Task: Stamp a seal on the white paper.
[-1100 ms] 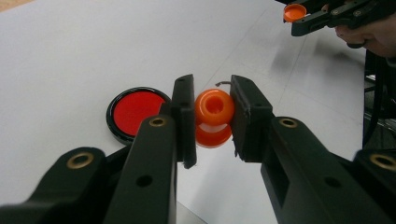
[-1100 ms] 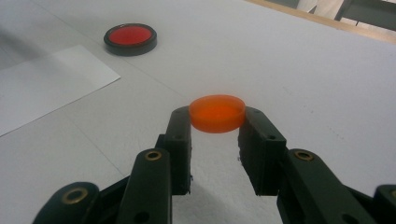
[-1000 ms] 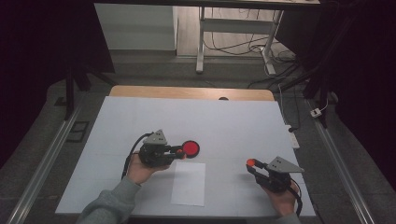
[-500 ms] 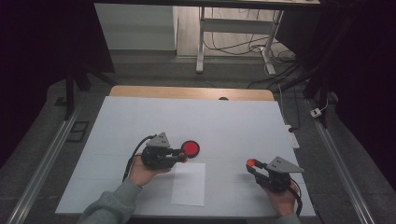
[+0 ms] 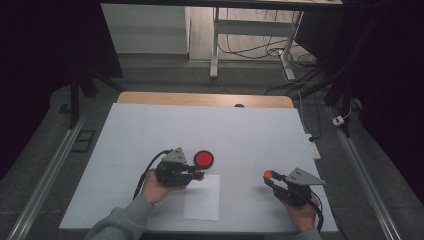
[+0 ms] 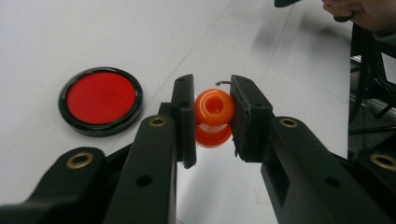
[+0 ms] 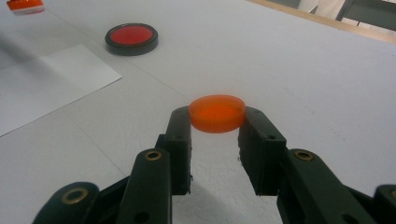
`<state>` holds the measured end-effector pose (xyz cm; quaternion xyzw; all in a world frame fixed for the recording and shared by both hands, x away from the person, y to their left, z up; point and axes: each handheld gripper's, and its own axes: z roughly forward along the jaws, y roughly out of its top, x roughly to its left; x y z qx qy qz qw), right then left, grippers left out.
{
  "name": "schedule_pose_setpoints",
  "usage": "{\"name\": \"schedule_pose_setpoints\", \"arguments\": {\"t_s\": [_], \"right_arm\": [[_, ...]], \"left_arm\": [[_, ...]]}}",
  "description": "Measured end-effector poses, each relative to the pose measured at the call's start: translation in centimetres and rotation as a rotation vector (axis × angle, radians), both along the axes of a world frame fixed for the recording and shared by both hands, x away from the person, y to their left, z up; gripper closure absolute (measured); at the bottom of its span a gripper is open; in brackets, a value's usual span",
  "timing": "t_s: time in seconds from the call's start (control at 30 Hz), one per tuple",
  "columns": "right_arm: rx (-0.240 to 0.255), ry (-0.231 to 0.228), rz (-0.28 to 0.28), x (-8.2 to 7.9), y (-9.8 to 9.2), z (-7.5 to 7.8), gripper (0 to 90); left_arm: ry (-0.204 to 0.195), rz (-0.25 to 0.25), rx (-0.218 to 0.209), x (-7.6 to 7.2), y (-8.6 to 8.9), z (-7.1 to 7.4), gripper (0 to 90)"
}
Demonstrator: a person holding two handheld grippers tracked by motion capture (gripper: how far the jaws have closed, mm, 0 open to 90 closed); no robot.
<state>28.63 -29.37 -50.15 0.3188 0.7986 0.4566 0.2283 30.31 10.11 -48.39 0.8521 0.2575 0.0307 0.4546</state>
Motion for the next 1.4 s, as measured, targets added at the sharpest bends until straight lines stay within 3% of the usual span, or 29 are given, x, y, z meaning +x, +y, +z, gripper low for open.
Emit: {"name": "schedule_pose_setpoints", "arguments": {"t_s": [0.43, 0.97, 1.4], "right_arm": [[-0.003, 0.002, -0.001, 0.0, 0.0, 0.0, 64.6], [-0.001, 0.0, 0.001, 0.0, 0.0, 0.0, 64.6], [-0.004, 0.002, 0.001, 0.0, 0.1, 0.0, 64.6]], "left_arm": [[0.017, -0.02, 0.024, -0.6, -0.5, -0.9, 72.3], [0.033, -0.024, 0.07, -0.3, -1.4, -2.8, 72.3], [0.042, -0.025, 0.091, -0.1, -1.5, -3.4, 72.3]]}}
